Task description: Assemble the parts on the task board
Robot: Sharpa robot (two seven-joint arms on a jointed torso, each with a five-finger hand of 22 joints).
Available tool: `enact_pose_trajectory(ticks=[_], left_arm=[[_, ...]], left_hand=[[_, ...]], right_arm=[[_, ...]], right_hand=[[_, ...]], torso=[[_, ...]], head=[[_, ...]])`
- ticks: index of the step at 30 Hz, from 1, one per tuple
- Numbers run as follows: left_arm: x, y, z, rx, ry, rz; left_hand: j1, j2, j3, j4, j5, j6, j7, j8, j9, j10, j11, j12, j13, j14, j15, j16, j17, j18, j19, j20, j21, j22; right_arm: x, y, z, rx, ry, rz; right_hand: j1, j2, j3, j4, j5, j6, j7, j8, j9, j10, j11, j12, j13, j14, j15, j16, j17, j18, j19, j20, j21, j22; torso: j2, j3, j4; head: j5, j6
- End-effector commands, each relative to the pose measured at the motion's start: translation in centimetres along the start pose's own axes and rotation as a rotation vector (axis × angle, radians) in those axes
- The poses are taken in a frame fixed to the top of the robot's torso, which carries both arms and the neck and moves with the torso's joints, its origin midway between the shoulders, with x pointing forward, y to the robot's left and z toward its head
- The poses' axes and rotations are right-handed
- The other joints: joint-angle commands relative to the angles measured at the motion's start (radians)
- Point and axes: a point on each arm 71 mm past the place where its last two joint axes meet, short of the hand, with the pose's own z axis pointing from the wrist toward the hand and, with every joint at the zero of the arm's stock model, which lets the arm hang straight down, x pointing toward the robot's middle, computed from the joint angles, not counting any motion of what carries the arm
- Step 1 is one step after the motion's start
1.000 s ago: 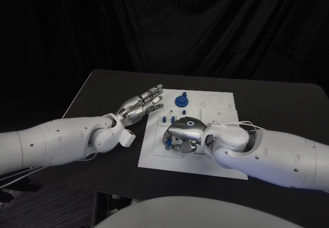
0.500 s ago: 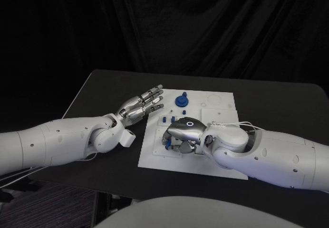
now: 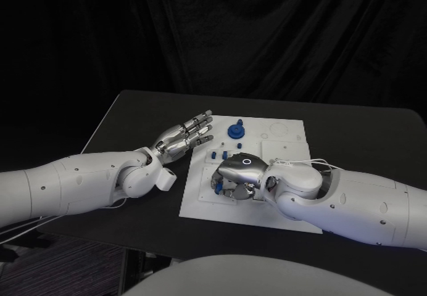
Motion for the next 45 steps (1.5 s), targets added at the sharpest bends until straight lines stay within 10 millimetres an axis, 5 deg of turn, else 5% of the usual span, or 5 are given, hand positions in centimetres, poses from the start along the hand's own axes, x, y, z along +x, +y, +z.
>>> enact_pose_trajectory(ticks=[1,6,13,29,45], left_arm=[[0.2,-0.2,0.0,0.040,0.015,-0.013],[0.2,-0.1,0.0,0.038,0.016,-0.015],[0.2,0.0,0.0,0.035,0.017,-0.016],[0.1,0.0,-0.2,0.035,0.010,-0.013],[-0.7,-0.9,-1.1,0.110,-0.108,0.085]], left_hand=[[-0.007,0.001,0.005,0.001,0.005,-0.001,0.008,0.007,0.001,0.000,0.008,0.001,0.000,0.000,0.004,-0.004,-0.001,0.016,0.001,0.007,0.004,0.001],[-0.008,0.001,0.005,0.002,0.005,-0.001,0.009,0.007,0.001,0.000,0.008,0.001,0.000,0.000,0.005,-0.004,-0.001,0.016,0.001,0.007,0.004,0.001],[-0.010,0.000,0.010,0.002,0.006,0.003,0.013,0.008,0.002,0.000,0.009,0.001,0.000,0.000,0.007,-0.004,-0.001,0.016,0.001,0.009,0.004,0.001],[-0.011,0.000,0.014,0.003,0.006,0.007,0.018,0.009,0.003,0.000,0.010,0.003,0.001,0.000,0.007,-0.004,-0.001,0.016,0.001,0.010,0.004,0.000],[-0.058,-0.015,-0.008,0.058,0.004,0.059,0.032,0.024,0.009,0.029,0.022,0.045,0.009,0.000,0.004,-0.004,-0.001,0.014,0.000,0.001,0.003,-0.004]], right_arm=[[0.1,0.0,0.1,0.013,0.002,-0.004],[0.4,-0.2,0.0,0.036,0.039,-0.005],[0.8,-0.4,-0.1,0.063,0.097,-0.007],[0.3,-0.4,-0.7,0.031,0.030,-0.002],[-9.9,-4.2,-8.6,0.099,-0.343,0.137]], right_hand=[[0.008,0.004,-0.002,-0.005,0.002,0.007,0.001,0.001,0.003,0.008,0.000,0.000,0.001,-0.005,0.000,-0.003,0.000,-0.008,-0.006,0.000,-0.002,0.090],[0.013,0.003,0.000,-0.009,0.009,0.002,0.004,-0.003,0.006,0.002,0.003,-0.007,0.002,-0.008,0.002,-0.006,-0.004,-0.007,-0.011,0.000,-0.010,0.088],[-0.046,-0.054,-0.046,0.025,0.024,-0.255,-0.012,-0.155,-0.062,-0.175,0.064,-0.077,-0.005,-0.086,0.058,-0.054,-0.107,0.006,-0.102,0.039,-0.153,0.055],[-0.023,-0.052,-0.189,0.068,-0.022,-0.515,-0.054,-0.167,-0.173,-0.401,0.091,-0.008,0.044,-0.169,0.080,-0.064,-0.179,0.030,-0.175,0.075,-0.265,0.035],[0.095,-0.033,-0.192,0.104,0.075,-0.305,0.000,-0.097,-0.158,-0.485,0.084,0.198,0.099,-0.273,0.069,-0.112,-0.325,0.040,-0.232,0.065,-0.346,0.024]], torso=[[0.000,-0.0011,0.0012],[0.000,-0.0004,0.0000],[0.000,-0.0005,-0.0002],[-0.001,-0.0004,-0.0004],[-0.001,0.0007,-0.0008]], head=[[-0.002,0.000],[-0.001,0.000],[-0.001,0.000],[-0.003,0.000],[-0.033,0.000]])
